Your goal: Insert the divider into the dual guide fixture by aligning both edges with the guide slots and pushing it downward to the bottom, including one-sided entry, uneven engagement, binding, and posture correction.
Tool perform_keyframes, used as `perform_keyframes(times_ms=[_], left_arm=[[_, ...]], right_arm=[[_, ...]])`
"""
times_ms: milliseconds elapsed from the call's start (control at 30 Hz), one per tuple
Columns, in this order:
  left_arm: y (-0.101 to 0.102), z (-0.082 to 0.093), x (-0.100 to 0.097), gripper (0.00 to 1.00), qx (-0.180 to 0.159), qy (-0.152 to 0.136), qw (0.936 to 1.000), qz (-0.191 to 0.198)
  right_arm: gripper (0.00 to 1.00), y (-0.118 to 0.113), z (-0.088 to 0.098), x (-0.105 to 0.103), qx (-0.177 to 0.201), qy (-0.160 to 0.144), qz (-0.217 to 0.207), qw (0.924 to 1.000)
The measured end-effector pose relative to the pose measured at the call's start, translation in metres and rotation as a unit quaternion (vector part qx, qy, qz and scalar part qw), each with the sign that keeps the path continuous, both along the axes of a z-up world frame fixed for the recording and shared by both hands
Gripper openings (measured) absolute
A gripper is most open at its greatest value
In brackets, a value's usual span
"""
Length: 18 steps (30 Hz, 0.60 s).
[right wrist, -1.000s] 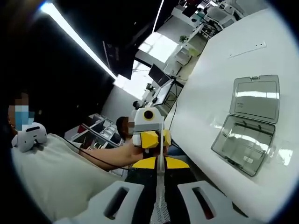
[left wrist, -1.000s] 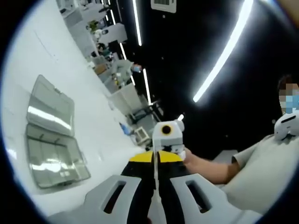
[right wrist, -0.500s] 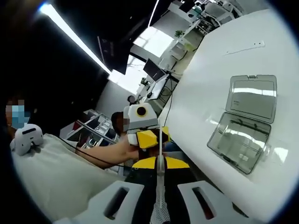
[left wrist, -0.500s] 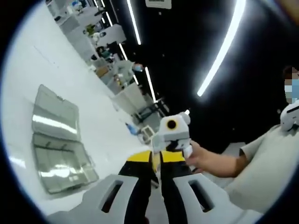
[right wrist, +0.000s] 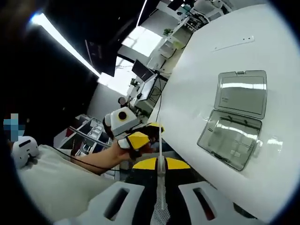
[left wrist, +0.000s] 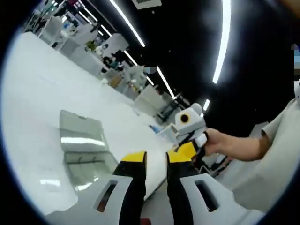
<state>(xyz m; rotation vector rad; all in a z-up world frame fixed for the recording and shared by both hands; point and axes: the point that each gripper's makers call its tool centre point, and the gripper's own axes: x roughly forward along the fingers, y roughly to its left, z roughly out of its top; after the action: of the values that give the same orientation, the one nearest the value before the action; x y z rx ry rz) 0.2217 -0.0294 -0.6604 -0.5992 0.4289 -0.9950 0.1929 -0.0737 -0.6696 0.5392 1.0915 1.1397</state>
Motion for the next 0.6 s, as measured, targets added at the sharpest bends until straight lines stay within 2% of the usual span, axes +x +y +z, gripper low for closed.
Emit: perform_keyframes(times_ms=[100, 233, 400, 533, 600], left_arm=[[0.006, -0.007, -0.001, 0.13, 0.045, -0.02, 0.9987, 0.011], [0.009, -0.011, -0.006, 0.14, 0.085, -0.036, 0.9957, 0.013], [0.015, -0.026, -0.008, 0.18, 0.138, -0.049, 0.989, 0.019], [0.022, -0.03, -0.007, 0.21, 0.169, -0.062, 0.9833, 0.026], [0.026, -0.032, -0.005, 0.25, 0.186, -0.067, 0.9798, 0.033]], right_arm=[[0.0, -0.005, -0.005, 0.007, -0.025, -0.004, -0.011, 0.9996], [0.0, -0.008, -0.012, 0.013, -0.061, -0.001, -0.02, 0.998], [0.0, -0.01, -0.015, 0.021, -0.088, -0.01, -0.035, 0.9954], [0.0, -0.012, -0.018, 0.025, -0.112, -0.02, -0.034, 0.9929], [0.0, -0.017, -0.023, 0.028, -0.139, -0.028, -0.034, 0.9893]])
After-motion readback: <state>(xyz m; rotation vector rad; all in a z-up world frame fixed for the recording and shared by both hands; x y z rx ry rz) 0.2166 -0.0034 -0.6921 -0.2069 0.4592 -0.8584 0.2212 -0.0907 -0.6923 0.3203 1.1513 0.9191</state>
